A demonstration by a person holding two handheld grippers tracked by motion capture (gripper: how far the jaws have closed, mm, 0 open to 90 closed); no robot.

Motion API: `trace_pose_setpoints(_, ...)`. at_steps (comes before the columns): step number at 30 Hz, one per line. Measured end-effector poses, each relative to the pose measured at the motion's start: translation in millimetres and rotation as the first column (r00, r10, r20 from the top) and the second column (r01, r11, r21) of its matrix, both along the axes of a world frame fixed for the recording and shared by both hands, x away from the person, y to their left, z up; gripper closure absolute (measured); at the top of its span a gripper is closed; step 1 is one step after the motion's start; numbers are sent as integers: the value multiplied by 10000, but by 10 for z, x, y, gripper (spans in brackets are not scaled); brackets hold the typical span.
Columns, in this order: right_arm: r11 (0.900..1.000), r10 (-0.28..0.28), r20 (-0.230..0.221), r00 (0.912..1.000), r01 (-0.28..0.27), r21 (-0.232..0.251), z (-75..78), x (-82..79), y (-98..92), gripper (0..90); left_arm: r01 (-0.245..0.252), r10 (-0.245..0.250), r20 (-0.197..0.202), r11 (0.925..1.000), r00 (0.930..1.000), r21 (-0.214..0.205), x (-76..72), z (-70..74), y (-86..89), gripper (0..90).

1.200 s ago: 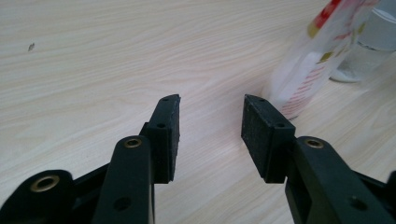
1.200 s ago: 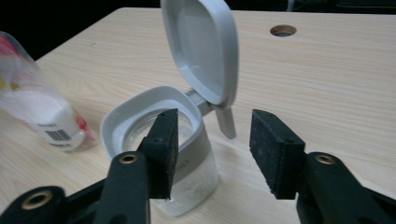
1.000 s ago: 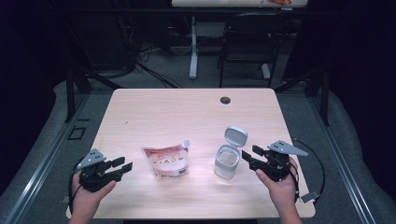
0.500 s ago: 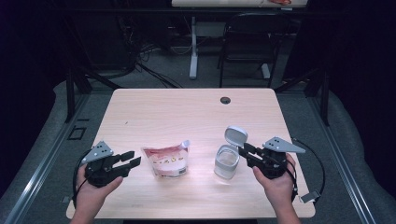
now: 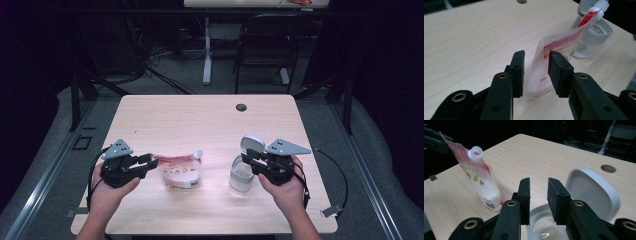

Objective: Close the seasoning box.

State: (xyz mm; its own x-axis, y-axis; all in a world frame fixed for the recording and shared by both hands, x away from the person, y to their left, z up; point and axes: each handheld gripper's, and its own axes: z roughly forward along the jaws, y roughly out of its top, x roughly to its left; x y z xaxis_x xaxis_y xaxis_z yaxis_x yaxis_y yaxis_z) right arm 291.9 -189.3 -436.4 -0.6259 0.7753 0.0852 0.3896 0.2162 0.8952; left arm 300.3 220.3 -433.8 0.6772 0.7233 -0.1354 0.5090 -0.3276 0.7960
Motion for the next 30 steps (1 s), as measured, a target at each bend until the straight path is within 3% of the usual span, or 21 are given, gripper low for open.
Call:
trace_pose_setpoints(4, 9995, 289, -46, 9996, -289, -91, 63, 17, 83, 722, 265, -261, -181, 9994, 9995, 203, 62, 27, -16, 672)
trace_pose_setpoints(15, 9947, 884, -41, 9961, -885, -517, 169, 73, 411, 723, 524, -528, 299, 9985, 9982, 165, 73, -24, 4, 718)
trace_pose_setpoints(30, 9758, 2094, -340, 9772, -2111, -565, 204, 121, 857, 676, 522, -519, 452, 9986, 9976, -48, 96, -58, 38, 737)
